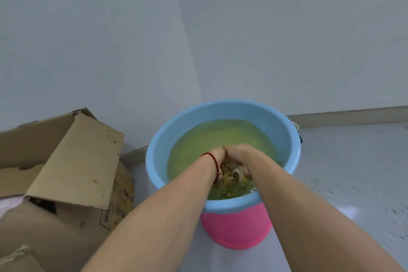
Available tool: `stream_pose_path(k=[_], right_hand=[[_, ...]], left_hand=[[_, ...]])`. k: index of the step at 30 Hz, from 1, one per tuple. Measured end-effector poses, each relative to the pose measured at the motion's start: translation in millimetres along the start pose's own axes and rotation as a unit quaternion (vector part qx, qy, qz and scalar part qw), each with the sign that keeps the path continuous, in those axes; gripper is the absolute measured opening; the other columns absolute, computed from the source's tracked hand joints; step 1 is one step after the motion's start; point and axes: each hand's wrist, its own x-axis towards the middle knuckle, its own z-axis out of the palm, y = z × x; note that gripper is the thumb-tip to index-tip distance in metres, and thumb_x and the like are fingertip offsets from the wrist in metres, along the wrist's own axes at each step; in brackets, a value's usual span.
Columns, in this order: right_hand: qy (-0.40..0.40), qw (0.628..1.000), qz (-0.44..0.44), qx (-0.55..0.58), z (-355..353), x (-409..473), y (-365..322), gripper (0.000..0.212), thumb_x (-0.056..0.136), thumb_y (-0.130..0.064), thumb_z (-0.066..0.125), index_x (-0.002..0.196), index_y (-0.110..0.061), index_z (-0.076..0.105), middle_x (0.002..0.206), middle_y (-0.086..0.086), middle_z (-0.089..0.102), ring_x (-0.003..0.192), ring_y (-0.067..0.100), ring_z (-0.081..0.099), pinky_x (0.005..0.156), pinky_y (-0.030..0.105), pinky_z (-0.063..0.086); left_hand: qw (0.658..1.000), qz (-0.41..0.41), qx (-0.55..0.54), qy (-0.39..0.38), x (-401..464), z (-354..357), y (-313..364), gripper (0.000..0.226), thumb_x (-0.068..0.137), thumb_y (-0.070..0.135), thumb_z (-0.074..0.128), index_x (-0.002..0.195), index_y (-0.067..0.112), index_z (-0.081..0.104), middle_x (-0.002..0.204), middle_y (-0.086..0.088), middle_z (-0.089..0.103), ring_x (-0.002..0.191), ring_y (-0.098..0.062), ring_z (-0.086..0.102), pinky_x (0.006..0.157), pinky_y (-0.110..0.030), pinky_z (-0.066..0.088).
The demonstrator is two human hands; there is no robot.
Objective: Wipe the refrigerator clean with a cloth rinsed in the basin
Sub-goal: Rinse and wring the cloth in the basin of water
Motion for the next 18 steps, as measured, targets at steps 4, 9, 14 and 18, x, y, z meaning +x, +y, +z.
stream_pose_path(k=[4,9,14,18], right_hand=[[0.088,0.992,-0.047,-0.073,-11,-6,-3,0.052,0.099,-0.053,0.061,0.126,-0.01,0.066,0.122,0.016,0.069,0.108,0.035,0.064,0.084,0.033,0.049],[0.124,0.958,-0.045,-0.255,-16,-5,-5,0.048,0.094,-0.041,0.058,0.14,-0.026,0.053,0.145,0.015,0.039,0.137,0.038,0.039,0.11,0.058,0.037],[0.024,0.959,0.075,-0.273,6,10,-5,0.059,0.095,-0.029,0.049,0.152,-0.012,0.041,0.163,0.016,0.02,0.147,0.046,0.024,0.116,0.059,0.033],[-0.073,0.989,-0.01,-0.125,12,7,-15,0.047,0.107,-0.034,0.037,0.135,-0.004,0.061,0.139,0.017,0.062,0.126,0.036,0.061,0.109,0.045,0.048]], left_hand=[[0.997,-0.016,-0.061,0.039,-5,-11,12,0.041,0.101,0.05,0.049,0.076,0.017,0.057,0.056,0.0,0.054,0.044,-0.016,0.051,0.05,-0.019,0.047],[0.979,-0.008,0.14,0.146,0,-40,-3,0.049,0.089,0.058,0.068,0.108,0.013,0.064,0.086,-0.009,0.067,0.058,-0.023,0.057,0.043,-0.022,0.045],[0.957,-0.044,0.253,0.133,0,-36,-5,0.042,0.109,0.023,0.034,0.144,0.004,0.049,0.145,-0.015,0.052,0.12,-0.025,0.052,0.109,-0.034,0.041],[0.995,-0.052,0.047,0.065,-2,-15,6,0.038,0.107,0.029,0.035,0.095,0.006,0.062,0.085,-0.015,0.057,0.071,-0.026,0.055,0.069,-0.028,0.052]])
